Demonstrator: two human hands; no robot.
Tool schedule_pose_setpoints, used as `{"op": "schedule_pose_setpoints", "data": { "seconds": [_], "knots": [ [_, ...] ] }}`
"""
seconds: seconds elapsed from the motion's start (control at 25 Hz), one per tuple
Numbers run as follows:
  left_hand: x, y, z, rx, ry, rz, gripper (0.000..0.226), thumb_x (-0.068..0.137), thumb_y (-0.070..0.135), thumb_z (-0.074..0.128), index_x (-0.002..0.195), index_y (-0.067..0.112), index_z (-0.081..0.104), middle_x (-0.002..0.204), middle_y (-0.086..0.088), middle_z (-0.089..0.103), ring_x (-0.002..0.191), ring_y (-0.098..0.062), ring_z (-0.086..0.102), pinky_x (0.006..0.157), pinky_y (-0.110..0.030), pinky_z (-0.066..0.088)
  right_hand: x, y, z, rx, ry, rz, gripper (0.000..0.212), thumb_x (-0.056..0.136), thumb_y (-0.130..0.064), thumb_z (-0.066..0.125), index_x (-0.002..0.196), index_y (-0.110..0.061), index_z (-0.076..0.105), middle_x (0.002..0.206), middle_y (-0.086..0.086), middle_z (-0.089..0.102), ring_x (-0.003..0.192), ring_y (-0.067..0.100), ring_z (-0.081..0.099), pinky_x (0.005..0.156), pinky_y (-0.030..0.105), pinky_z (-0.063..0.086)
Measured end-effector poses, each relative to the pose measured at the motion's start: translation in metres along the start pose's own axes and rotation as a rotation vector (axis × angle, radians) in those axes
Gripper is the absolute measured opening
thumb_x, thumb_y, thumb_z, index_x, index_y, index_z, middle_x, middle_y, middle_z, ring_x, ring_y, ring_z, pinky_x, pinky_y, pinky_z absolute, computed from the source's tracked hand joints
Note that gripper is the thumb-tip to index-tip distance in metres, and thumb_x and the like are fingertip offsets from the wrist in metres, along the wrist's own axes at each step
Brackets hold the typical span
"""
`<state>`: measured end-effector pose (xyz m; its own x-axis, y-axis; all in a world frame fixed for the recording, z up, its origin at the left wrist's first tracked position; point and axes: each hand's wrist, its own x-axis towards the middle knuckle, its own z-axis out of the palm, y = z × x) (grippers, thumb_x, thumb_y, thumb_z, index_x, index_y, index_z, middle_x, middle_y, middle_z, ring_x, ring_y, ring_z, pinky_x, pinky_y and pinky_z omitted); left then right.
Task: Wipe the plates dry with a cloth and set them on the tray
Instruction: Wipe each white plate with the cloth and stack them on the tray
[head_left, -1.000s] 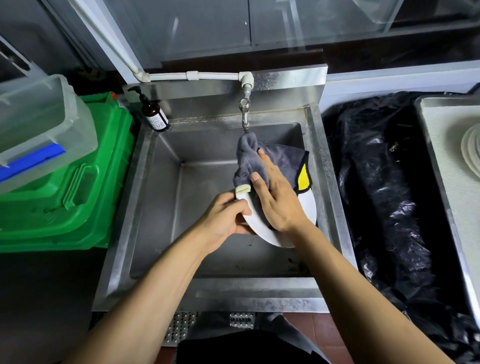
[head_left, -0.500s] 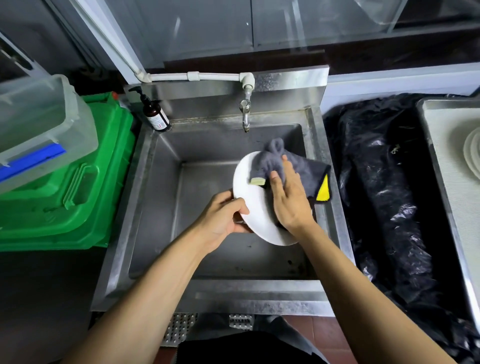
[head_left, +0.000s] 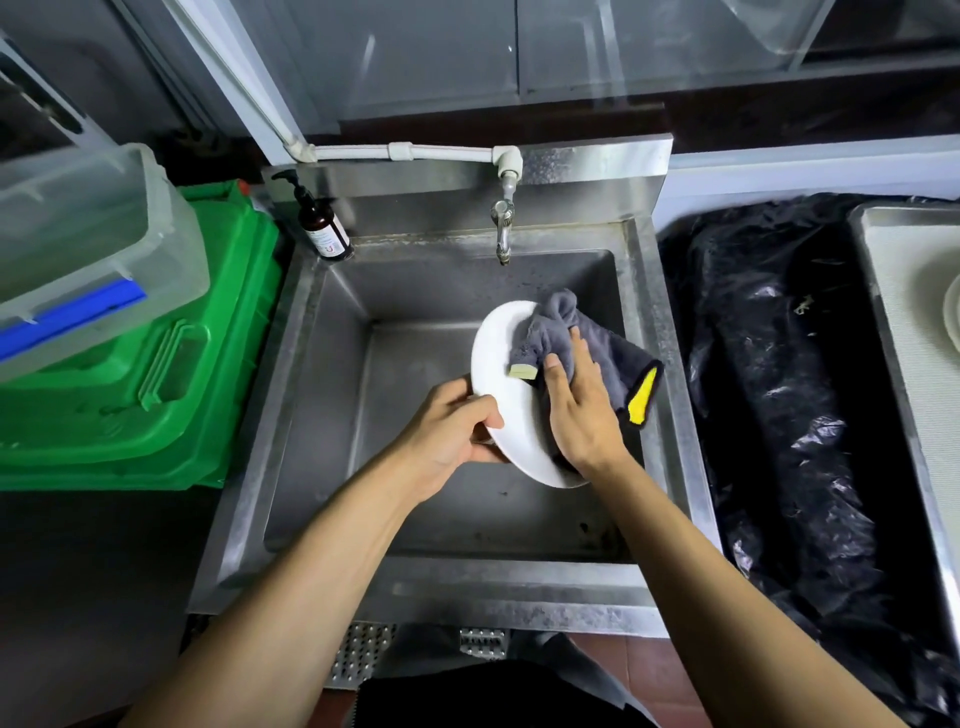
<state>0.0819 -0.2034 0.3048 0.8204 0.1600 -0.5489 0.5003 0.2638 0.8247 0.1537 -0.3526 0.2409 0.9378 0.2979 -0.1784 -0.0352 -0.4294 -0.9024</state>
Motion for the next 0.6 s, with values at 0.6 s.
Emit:
{"op": "schedule_pose_setpoints", "data": {
  "seconds": [0.6],
  "knots": [
    [0.009,0.023,-0.023,-0.041,0.172,-0.017,0.023,0.083,-0.014,0.047,0.087,0.004,0.059,0.094,-0.022,0.066,0.08,-0.04,0.063,0.064,-0.053,0.061,-0.049,0.03,-0.011,0.162,-0.155,-0.13,0.036,0.106,-0.05,0.037,0.121,-0.036,0.067,0.123,-0.027,0.065,0.124,-0.003,0.055,0.106,0.029,0.041]
  ]
}}
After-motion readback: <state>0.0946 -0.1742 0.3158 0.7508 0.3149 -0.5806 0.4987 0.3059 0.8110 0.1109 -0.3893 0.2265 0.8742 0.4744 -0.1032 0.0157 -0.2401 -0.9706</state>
